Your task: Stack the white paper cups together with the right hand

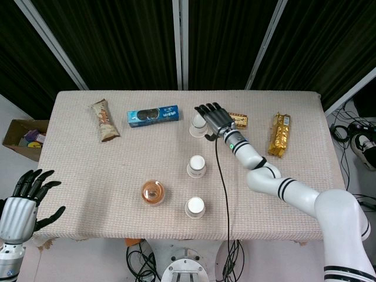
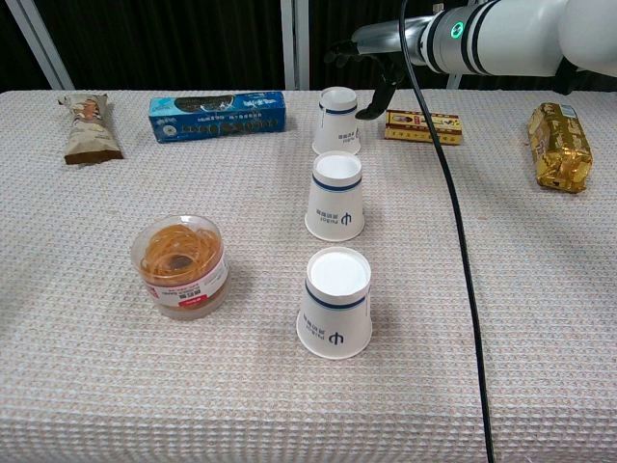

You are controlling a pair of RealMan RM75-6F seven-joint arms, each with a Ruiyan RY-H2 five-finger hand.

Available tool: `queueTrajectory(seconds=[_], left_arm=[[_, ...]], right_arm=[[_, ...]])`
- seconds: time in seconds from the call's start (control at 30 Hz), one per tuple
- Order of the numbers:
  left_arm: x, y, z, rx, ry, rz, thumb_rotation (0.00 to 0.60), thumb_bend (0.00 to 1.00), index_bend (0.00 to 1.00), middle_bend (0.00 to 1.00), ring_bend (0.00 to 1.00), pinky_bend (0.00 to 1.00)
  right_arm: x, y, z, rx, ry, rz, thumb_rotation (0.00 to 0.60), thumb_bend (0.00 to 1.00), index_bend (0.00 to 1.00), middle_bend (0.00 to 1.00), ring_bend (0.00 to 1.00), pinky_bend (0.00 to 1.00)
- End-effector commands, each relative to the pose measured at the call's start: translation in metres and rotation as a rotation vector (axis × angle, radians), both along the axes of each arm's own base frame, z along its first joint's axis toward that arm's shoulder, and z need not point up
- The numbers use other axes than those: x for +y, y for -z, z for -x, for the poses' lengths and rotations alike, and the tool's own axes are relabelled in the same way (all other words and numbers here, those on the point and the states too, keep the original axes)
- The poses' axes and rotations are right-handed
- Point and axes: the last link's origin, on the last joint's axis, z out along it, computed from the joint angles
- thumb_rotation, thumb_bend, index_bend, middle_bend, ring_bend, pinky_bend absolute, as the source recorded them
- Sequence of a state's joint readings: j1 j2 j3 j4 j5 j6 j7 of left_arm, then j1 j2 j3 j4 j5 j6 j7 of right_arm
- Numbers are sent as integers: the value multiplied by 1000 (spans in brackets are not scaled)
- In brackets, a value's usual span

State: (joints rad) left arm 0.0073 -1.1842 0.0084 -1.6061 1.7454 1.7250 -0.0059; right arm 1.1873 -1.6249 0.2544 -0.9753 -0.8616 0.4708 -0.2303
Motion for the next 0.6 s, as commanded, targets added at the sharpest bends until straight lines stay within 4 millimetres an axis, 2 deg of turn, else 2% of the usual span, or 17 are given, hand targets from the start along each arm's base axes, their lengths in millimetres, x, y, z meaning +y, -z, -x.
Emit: queueTrajectory(seconds=[0.03, 0.3, 0.6], left_arm=[[0, 0, 1, -1, -4, 0, 600, 180, 316, 171, 97, 109], [-1, -1, 6, -2, -25, -6, 600, 180, 316, 171, 97, 109], [-7, -5, 15, -5, -67, -20, 600, 180, 316, 171, 97, 109]], right_arm=[[-3, 4, -1, 10, 7, -3, 600, 265, 0, 72, 0, 0], [-14, 17, -7, 32, 22, 2, 600, 291, 7, 117, 0, 0], [-21, 37, -17, 71, 23, -9, 600, 321, 101, 164, 0, 0]])
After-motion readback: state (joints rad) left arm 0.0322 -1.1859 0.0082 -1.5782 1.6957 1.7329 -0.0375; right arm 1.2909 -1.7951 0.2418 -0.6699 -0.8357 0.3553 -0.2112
